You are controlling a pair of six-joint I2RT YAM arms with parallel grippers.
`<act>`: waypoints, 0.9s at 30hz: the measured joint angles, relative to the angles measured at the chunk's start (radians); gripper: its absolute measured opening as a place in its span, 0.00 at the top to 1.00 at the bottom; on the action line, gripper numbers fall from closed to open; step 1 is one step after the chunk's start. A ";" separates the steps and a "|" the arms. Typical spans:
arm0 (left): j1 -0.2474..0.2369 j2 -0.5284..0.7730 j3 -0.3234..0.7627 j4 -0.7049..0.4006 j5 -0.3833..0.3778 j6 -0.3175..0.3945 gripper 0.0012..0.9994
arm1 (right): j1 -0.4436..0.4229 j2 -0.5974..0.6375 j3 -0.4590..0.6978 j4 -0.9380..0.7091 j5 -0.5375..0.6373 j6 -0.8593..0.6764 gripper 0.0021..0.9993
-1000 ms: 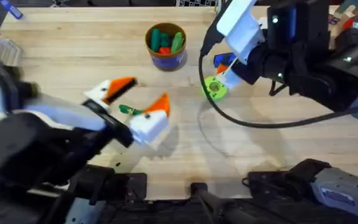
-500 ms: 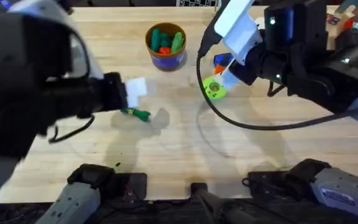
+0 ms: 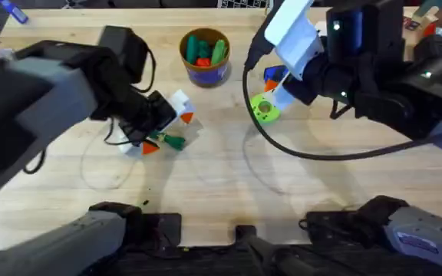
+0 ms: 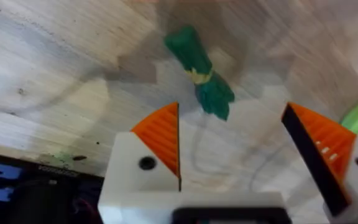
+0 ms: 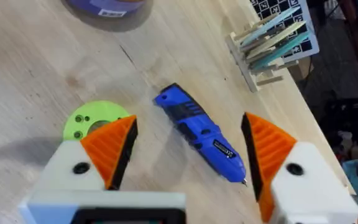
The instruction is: Pick up the gripper from the table and insert it into the empty holder that is missing its gripper. Then pick up a screw, insert it into the mounting hole, and use the screwdriver to tighten it. Finally, clean up the table by picking up the vegetable and placing it into the bucket.
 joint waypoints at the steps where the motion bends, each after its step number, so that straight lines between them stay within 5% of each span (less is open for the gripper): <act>1: 0.000 0.031 0.000 0.013 -0.006 -0.020 0.01 | 0.000 0.000 0.000 0.000 0.000 0.000 0.01; 12: 0.000 0.234 0.018 0.056 -0.071 -0.156 0.03 | 0.000 0.000 0.000 -0.010 0.000 0.000 0.01; 18: -0.001 0.234 0.022 0.063 -0.091 -0.178 0.90 | 0.000 0.000 0.000 -0.010 0.000 0.000 0.01; 19: -0.001 0.234 0.023 0.062 -0.094 -0.178 0.97 | 0.000 0.000 0.000 -0.010 0.000 0.000 0.01; 27: -0.001 0.173 0.094 0.017 -0.083 -0.162 0.98 | 0.000 0.000 0.000 -0.010 0.000 0.000 0.01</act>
